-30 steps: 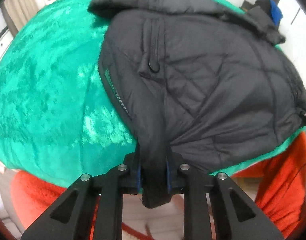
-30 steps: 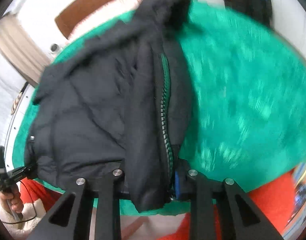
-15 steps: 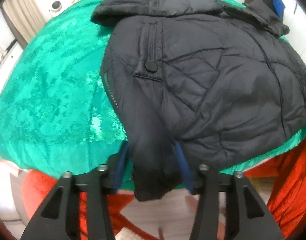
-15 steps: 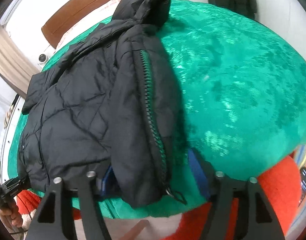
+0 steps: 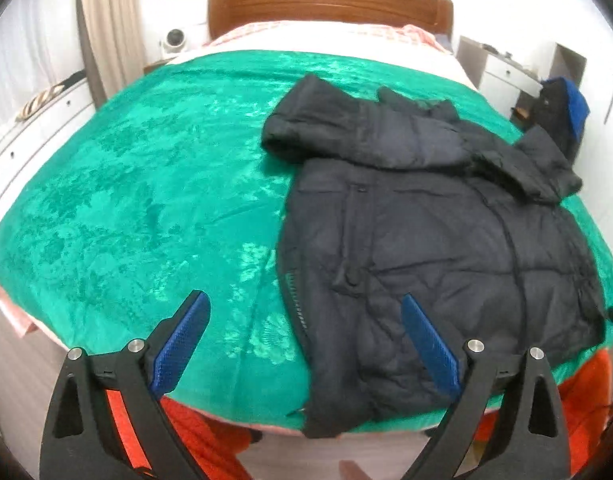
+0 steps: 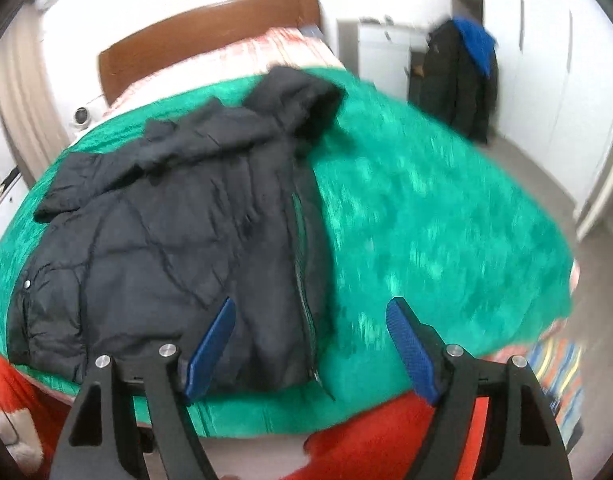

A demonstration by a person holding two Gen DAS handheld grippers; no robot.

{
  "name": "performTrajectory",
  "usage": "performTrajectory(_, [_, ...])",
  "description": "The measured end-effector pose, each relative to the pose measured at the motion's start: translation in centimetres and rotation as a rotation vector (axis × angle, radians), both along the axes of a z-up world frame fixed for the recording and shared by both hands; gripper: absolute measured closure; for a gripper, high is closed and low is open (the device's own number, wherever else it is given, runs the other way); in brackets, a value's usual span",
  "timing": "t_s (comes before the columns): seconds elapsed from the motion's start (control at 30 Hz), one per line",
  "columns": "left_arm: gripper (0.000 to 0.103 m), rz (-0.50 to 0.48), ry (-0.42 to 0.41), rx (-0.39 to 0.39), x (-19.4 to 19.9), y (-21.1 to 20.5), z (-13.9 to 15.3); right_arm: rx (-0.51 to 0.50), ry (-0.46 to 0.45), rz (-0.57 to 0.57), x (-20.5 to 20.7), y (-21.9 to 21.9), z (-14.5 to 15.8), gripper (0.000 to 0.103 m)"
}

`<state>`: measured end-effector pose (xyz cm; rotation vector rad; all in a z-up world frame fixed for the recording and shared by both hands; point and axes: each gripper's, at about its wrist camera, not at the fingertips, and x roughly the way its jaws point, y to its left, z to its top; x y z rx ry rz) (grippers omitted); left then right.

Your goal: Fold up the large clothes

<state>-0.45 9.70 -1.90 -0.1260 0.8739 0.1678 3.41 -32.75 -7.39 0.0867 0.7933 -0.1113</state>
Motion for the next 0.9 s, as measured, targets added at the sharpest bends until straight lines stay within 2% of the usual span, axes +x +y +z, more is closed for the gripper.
performTrajectory(0.07, [0.006,0.009,0.009,-0.006,0.1,0.3,-0.6,-0.054,-0.052,0.056,0.9,0.8,2.0,0.025])
performTrajectory(0.17, [0.006,0.006,0.005,0.000,0.3,0.4,-1.6,-0.113,-0.108,0.166,3.4,2.5,5.1,0.016])
performTrajectory(0.3, [0.006,-0.004,0.007,0.018,-0.4,-0.1,-2.0,-0.207,-0.113,0.423,8.9,8.1,7.4,0.010])
performTrajectory(0.4, [0.006,0.001,0.008,0.005,-0.5,0.0,-1.9,-0.293,-0.120,0.580,13.6,12.9,5.7,0.009])
performTrajectory(0.47, [0.006,0.007,0.004,0.001,-0.7,0.1,-1.7,-0.355,-0.069,0.617,17.8,15.6,3.1,0.010])
performTrajectory(0.53, [0.006,0.012,0.001,0.013,-0.9,0.3,-1.5,-0.415,0.005,0.602,21.8,17.0,-0.1,0.013])
performTrajectory(0.57, [0.006,0.017,0.002,0.027,-1.0,0.4,-1.4,-0.431,0.056,0.579,23.9,17.1,-1.7,0.038])
performTrajectory(0.6, [0.006,0.023,0.004,0.044,-1.1,0.5,-1.4,-0.403,0.099,0.567,25.1,16.5,-2.4,0.064])
performTrajectory(0.63, [0.006,0.032,0.007,0.060,-1.3,0.8,-1.3,-0.321,0.111,0.531,26.0,15.1,-1.8,0.064])
performTrajectory(0.7, [0.006,0.052,0.003,0.072,-1.9,1.7,-1.3,-0.162,0.041,0.448,25.7,11.2,1.8,0.068])
performTrajectory(0.73, [0.006,0.060,0.003,0.067,-2.0,2.1,-1.4,-0.072,-0.010,0.389,25.1,7.9,4.6,0.069])
performTrajectory(0.83, [0.006,0.081,0.016,0.025,-1.9,3.2,-1.9,0.045,-0.142,0.231,22.4,-1.2,11.1,0.070])
performTrajectory(0.9, [0.006,0.082,0.015,0.001,-1.5,3.2,-1.9,0.042,-0.221,0.082,20.0,-8.4,15.0,0.075])
